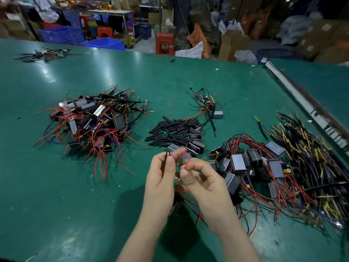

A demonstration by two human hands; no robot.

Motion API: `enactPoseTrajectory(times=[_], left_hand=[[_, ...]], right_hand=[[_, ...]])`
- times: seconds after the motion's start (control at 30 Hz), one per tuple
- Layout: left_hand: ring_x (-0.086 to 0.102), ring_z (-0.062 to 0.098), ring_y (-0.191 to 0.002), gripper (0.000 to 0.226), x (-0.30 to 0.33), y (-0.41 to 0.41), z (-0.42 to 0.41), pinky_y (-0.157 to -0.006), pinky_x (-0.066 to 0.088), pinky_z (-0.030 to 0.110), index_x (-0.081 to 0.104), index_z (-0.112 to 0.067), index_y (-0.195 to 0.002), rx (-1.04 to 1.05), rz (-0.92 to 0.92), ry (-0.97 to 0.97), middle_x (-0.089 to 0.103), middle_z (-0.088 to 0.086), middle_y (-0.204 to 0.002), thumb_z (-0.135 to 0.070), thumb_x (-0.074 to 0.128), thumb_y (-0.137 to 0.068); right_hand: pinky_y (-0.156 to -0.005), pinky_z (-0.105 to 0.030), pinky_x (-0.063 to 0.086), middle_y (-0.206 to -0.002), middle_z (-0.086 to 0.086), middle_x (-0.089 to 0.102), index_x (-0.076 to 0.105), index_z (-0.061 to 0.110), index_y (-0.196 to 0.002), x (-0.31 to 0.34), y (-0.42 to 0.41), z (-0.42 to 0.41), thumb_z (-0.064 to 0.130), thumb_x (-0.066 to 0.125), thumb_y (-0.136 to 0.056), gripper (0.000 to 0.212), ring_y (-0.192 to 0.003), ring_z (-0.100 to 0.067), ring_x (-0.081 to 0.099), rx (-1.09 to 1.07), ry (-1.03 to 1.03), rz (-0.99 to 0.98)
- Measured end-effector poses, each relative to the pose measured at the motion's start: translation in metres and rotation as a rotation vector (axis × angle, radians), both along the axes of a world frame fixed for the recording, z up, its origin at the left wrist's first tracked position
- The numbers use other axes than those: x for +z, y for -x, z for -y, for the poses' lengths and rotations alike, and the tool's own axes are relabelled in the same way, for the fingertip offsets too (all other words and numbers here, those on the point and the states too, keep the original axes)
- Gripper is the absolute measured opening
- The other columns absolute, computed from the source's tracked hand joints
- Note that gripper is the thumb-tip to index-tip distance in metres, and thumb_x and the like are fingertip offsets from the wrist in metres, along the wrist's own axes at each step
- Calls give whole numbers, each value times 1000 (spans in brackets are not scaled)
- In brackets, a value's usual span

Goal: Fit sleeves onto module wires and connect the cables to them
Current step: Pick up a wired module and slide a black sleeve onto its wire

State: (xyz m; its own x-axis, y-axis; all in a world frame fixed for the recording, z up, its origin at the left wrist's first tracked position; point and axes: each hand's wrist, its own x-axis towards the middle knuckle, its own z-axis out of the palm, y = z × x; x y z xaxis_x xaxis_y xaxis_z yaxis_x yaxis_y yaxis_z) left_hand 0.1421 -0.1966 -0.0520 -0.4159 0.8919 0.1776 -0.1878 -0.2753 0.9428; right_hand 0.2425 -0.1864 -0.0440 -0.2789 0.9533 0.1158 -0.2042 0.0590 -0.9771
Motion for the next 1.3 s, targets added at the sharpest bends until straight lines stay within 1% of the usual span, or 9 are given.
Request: enactPoseTrajectory(times=[0.1,0.3,0.4,0.53,0.63,0.9,1.0,1.17,1.3], left_hand=[[68,8,-88,18,-2,-1,-1,-76,50,17,55,-17,-94,6,-10,4,72,-5,-91,-31,46,-90],[63,4,-73,11,-5,-1,-2,-65,49,14,60,-13,-93,-77,-53,65,69,-6,-78,-16,50,-95],[52,5,-56,12,-6,-5,0,-50,43,16,59,-9,-93,-128,-48,103,61,-5,-67,-10,47,-97],[43,-1,-52,14,-5,-5,2,-44,33,11,60,-10,-95,-172,42,114,53,-10,-57,-19,49,-92],[39,-1,-51,23,-3,0,1,-43,31,10,58,-5,-98,-212,104,111,49,-11,-57,-24,50,-87],[54,8,-54,16,-10,-1,2,-54,46,17,58,-7,-94,-162,28,147,62,-4,-64,-18,47,-97],[56,9,-54,17,-17,8,-5,-52,47,18,51,-10,-90,-23,1,192,58,-4,-61,-16,40,-101],[21,0,-39,27,-29,27,-27,-35,17,13,56,-14,-87,-11,157,337,27,-11,-53,-24,35,-103],[30,0,-38,33,-33,29,-36,-36,28,12,66,-14,-81,-74,174,309,33,-13,-46,-21,40,-100]], right_hand=[[-79,-32,54,-107,-15,59,68,30,-87,-2,-2,-1,28,67,-78,9,-84,-8,62,-112,-62,69],[-77,-34,53,-91,-3,69,70,27,-83,-8,-2,-5,36,74,-71,15,-86,-19,65,-224,-16,87],[-56,-20,50,-80,3,68,69,24,-84,-7,1,-6,33,77,-65,23,-66,-8,60,-158,98,-71],[-64,-22,50,-93,-2,72,63,19,-107,-10,-1,-8,42,77,-63,53,-78,-13,62,-127,259,-252],[-69,-25,44,-93,1,73,73,25,-100,-10,-2,-7,54,73,-67,44,-81,-10,61,-38,206,-116],[-55,-15,48,-64,5,66,70,13,-84,-14,8,-5,31,63,-81,21,-61,-2,59,-283,110,-68],[-63,-19,48,-70,4,69,67,19,-82,-16,7,-15,29,65,-87,11,-70,-8,65,-383,72,175],[-72,-31,53,-83,0,68,60,20,-85,-1,12,-46,33,57,-94,16,-75,-16,69,-246,-11,839],[-85,-40,50,-113,-8,61,51,14,-117,20,27,-81,38,61,-90,38,-104,-32,59,-127,-75,1202]])
